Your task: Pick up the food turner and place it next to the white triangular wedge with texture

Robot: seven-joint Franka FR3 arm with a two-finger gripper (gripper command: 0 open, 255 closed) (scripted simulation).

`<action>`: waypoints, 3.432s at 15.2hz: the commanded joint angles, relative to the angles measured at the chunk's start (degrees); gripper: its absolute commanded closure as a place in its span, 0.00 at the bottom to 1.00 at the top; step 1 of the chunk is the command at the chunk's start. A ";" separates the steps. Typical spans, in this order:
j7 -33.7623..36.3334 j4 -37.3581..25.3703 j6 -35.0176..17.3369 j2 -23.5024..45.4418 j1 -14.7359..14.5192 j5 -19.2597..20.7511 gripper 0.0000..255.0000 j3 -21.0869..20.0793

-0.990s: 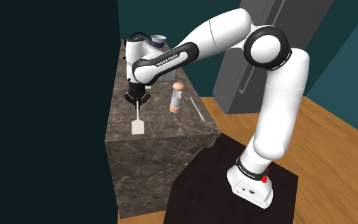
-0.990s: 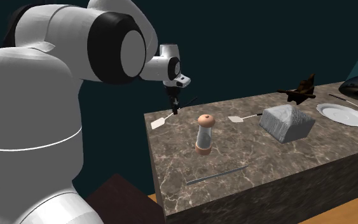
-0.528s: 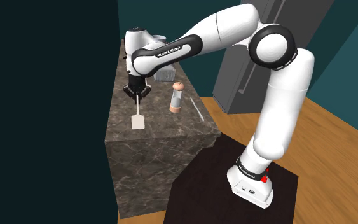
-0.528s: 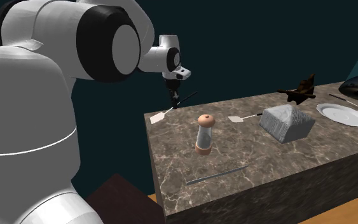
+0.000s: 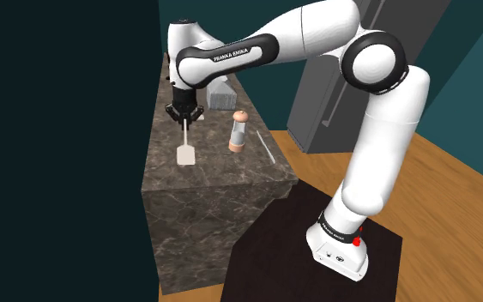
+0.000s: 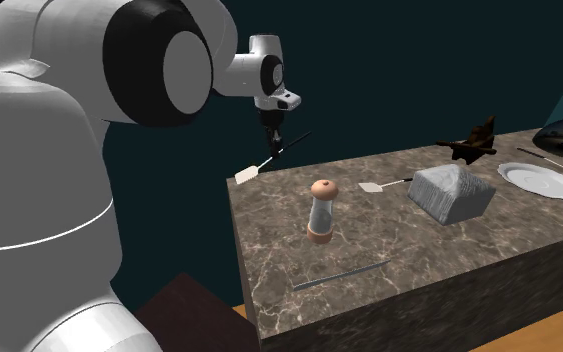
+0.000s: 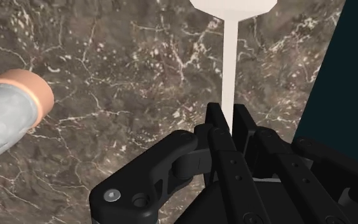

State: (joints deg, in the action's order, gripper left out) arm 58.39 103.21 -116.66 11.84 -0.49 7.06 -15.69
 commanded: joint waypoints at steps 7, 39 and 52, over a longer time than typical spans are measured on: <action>-0.61 -4.33 5.64 -1.36 0.00 -0.66 1.00 -0.17; -33.42 -13.49 10.13 1.53 18.50 -4.74 1.00 12.74; -46.81 -34.70 16.21 16.37 27.56 -6.82 1.00 16.76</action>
State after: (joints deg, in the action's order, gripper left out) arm 12.09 69.15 -100.47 27.65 26.73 0.33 0.99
